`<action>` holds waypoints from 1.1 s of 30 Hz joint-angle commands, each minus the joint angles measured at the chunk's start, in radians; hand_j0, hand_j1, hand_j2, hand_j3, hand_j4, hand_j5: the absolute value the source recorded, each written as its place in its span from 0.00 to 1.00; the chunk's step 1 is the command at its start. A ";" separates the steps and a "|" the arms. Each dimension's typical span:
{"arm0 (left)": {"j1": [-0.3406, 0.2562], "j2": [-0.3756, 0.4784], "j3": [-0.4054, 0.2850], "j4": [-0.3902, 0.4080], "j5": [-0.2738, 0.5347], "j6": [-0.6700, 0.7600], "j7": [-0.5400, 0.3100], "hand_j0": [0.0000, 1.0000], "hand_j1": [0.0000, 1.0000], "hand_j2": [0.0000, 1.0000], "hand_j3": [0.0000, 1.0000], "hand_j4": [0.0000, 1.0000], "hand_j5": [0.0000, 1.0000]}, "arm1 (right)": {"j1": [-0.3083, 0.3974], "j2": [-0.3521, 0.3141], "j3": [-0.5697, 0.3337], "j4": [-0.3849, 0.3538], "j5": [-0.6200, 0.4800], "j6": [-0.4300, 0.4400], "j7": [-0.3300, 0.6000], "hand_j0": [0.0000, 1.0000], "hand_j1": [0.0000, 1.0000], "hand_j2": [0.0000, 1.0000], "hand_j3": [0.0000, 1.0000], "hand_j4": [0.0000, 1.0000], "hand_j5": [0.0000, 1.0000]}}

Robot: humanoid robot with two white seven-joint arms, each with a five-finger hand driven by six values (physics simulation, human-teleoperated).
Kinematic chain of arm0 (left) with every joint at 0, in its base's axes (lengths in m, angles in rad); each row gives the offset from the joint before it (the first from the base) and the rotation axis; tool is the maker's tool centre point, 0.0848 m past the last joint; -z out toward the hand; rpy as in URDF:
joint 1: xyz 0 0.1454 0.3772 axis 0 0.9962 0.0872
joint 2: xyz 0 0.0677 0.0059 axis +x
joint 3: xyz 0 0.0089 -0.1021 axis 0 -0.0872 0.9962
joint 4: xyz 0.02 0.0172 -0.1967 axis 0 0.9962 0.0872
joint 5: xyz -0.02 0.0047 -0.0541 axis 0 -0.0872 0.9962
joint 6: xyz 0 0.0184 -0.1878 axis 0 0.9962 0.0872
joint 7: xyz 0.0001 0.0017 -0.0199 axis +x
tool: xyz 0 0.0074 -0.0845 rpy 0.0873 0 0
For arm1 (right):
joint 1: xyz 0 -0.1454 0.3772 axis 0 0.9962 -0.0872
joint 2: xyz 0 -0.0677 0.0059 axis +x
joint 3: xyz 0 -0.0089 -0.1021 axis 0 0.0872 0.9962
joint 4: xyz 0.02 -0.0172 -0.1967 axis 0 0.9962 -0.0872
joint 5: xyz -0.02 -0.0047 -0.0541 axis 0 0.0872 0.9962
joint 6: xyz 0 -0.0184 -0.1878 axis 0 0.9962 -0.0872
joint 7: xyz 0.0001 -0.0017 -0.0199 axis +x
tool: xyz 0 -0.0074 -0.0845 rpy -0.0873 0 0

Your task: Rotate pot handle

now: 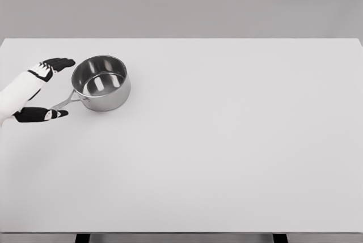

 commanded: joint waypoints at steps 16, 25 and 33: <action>-0.002 -0.035 0.009 0.109 -0.016 -0.004 0.001 1.00 1.00 1.00 1.00 1.00 1.00 | 0.000 0.000 0.000 0.000 0.000 0.000 0.000 1.00 1.00 1.00 1.00 1.00 1.00; -0.011 -0.037 0.009 0.136 -0.016 -0.002 0.001 1.00 1.00 1.00 1.00 1.00 1.00 | 0.000 0.000 0.000 0.000 0.000 0.000 0.000 1.00 1.00 1.00 1.00 1.00 1.00; -0.012 -0.035 0.009 0.142 -0.017 -0.002 -0.001 1.00 1.00 1.00 1.00 1.00 1.00 | 0.000 0.000 0.000 0.000 0.000 0.000 0.000 1.00 1.00 1.00 1.00 1.00 1.00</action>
